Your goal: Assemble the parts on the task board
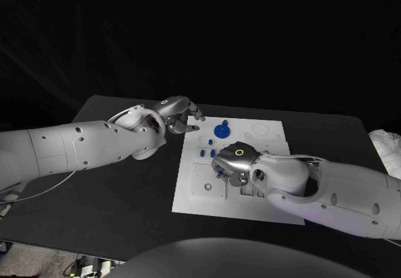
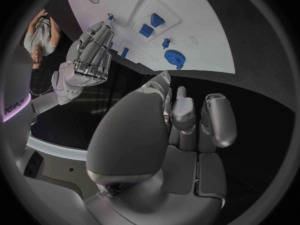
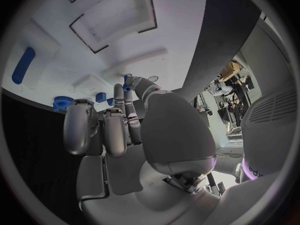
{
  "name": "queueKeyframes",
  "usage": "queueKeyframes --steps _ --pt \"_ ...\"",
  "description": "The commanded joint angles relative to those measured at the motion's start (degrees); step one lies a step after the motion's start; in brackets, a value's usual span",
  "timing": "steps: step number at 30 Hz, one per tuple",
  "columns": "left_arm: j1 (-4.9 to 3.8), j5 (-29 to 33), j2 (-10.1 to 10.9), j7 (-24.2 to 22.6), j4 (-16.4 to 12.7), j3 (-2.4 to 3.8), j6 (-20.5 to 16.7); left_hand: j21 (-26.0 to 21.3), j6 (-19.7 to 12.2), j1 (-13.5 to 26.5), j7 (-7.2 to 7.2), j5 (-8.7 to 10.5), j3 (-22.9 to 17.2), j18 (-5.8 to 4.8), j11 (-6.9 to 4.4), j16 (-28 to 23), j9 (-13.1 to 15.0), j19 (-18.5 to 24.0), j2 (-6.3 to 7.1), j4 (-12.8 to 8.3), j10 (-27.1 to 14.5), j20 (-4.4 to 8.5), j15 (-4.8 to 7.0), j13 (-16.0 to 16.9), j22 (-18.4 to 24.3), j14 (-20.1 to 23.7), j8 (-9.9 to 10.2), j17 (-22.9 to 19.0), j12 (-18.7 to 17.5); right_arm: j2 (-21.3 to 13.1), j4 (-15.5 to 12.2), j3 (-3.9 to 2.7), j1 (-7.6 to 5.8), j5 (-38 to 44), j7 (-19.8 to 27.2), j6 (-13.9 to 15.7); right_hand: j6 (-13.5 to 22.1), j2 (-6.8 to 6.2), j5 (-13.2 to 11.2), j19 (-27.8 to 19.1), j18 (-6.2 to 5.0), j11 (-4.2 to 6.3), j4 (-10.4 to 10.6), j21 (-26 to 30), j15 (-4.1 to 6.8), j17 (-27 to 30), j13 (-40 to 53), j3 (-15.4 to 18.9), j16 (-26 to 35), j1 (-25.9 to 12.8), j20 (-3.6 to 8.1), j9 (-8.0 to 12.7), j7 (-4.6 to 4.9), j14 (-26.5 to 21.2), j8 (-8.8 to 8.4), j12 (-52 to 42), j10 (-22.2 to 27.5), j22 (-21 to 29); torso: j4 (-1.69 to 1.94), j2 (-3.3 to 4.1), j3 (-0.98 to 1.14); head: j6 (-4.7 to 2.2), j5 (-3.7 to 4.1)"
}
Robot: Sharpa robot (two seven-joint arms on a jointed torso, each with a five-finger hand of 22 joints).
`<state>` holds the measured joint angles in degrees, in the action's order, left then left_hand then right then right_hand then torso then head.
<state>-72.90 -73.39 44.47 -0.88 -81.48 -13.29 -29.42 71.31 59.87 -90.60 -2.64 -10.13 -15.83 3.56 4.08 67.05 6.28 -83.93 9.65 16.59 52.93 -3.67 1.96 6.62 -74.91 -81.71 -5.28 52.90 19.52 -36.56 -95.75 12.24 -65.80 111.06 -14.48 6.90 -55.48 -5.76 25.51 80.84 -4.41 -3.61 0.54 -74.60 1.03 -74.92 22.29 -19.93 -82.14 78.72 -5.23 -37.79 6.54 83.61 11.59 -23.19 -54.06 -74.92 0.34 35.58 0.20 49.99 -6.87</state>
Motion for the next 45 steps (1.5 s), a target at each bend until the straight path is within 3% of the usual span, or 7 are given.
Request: queueKeyframes --steps 1,28,45 --pt "-0.02 -0.21 -0.18 0.37 0.03 0.03 0.95 -0.4 0.02 -0.38 -0.53 -0.19 -0.32 0.13 0.19 -0.39 -0.08 -0.45 0.07 0.01 0.2 -0.43 -0.03 -0.09 -10.11 0.28 0.29 -0.18 -0.37 -0.14 -0.42 -0.01 0.15 0.15 -0.07 0.72 0.42 -0.44 0.0 -0.36 0.51 -0.28 -0.03 0.37 -0.28 -1.32 -0.05 -0.3 0.2 -0.07 -0.21 0.08 0.09 0.06 -0.39 0.38 -0.08 -9.84 0.0 -0.01 0.02 0.01 -0.09" --pt "-0.01 -0.21 -0.47 1.67 0.45 0.03 2.67 -1.14 0.11 -0.42 -0.83 -0.24 -0.51 0.25 0.39 -0.92 -0.1 -0.16 0.11 0.0 0.12 -0.58 -0.24 -0.33 -9.94 0.69 0.35 -0.92 -0.53 -0.32 0.08 0.0 0.84 -0.35 -1.36 -1.25 0.75 -0.58 0.4 -0.95 0.26 -0.53 -0.76 1.48 -0.36 -0.43 -0.21 -0.99 0.76 0.23 -0.29 0.37 0.38 -0.39 -1.29 0.94 0.22 -9.51 0.03 0.01 0.03 0.01 -0.09" --pt "-0.01 -0.07 -0.57 1.78 0.46 0.03 2.99 -1.44 0.19 -0.52 -0.97 -0.3 -0.67 0.3 0.44 -1.32 -0.1 -0.04 0.05 -0.02 0.17 -0.65 -0.31 -0.44 -9.86 0.96 0.35 -1.49 -0.56 0.12 0.7 0.0 1.72 -0.05 -0.2 1.96 1.15 -0.64 0.39 -1.73 0.0 -0.71 -1.06 2.79 -0.67 0.34 -0.15 -1.22 1.29 0.06 -0.44 0.51 0.49 -0.9 -1.91 1.19 0.78 -9.12 0.02 -0.03 0.01 0.01 -0.31"
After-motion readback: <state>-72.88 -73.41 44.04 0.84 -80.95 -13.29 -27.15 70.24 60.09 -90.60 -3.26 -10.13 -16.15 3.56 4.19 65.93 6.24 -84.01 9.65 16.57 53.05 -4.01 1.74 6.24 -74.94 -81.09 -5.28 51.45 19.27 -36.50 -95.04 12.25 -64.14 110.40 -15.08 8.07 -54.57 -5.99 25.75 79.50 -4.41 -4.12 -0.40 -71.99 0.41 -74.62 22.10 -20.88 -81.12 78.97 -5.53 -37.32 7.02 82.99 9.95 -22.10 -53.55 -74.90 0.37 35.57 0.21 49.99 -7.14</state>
